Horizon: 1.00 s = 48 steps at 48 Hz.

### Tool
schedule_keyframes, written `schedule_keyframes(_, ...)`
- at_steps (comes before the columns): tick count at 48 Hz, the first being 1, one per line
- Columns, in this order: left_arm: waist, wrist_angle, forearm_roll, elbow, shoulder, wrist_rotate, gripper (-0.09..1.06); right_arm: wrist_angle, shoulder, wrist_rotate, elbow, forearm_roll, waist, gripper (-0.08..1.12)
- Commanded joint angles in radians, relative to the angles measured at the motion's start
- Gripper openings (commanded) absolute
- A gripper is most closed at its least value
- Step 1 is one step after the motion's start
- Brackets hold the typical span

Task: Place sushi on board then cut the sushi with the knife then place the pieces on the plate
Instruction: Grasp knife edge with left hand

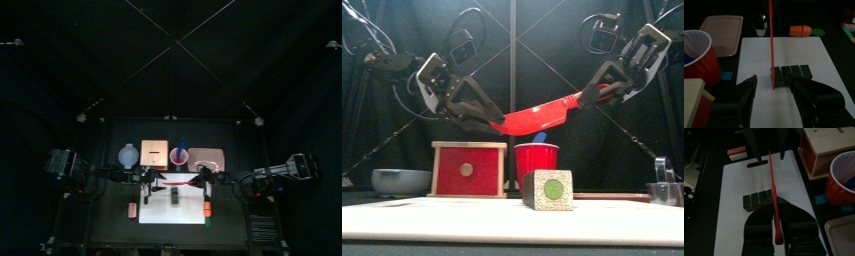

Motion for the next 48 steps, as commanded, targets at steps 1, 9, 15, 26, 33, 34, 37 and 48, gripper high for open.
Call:
schedule_keyframes(1,0.002,-0.003,-0.017,-0.023,-0.015,0.008,0.85,-0.009,-0.006,-0.002,-0.011,0.002,0.003,0.33)
schedule_keyframes(9,-0.002,-0.003,-0.041,-0.02,-0.014,0.025,0.85,-0.015,-0.002,-0.002,-0.011,0.002,0.002,0.33)
schedule_keyframes(15,-0.002,-0.006,-0.044,-0.026,-0.012,0.037,0.82,-0.015,0.006,-0.002,-0.011,0.002,0.002,0.33)
schedule_keyframes(26,-0.002,-0.002,-0.041,-0.034,-0.006,0.04,0.7,-0.015,0.014,-0.002,-0.014,0.0,0.002,0.33)
schedule_keyframes(33,-0.006,-0.003,-0.043,-0.034,0.005,0.04,0.65,-0.015,0.014,-0.002,-0.017,-0.002,0.002,0.33)
schedule_keyframes(34,-0.008,-0.003,-0.044,-0.034,0.005,0.04,0.65,-0.015,0.014,-0.002,-0.017,0.0,0.002,0.33)
schedule_keyframes(37,-0.015,-0.002,-0.044,-0.034,0.006,0.038,0.65,-0.015,0.014,-0.002,-0.018,-0.002,0.002,0.33)
schedule_keyframes(48,-0.023,-0.003,-0.044,-0.032,0.005,0.037,0.64,-0.015,0.015,-0.002,-0.023,-0.003,-0.002,0.33)
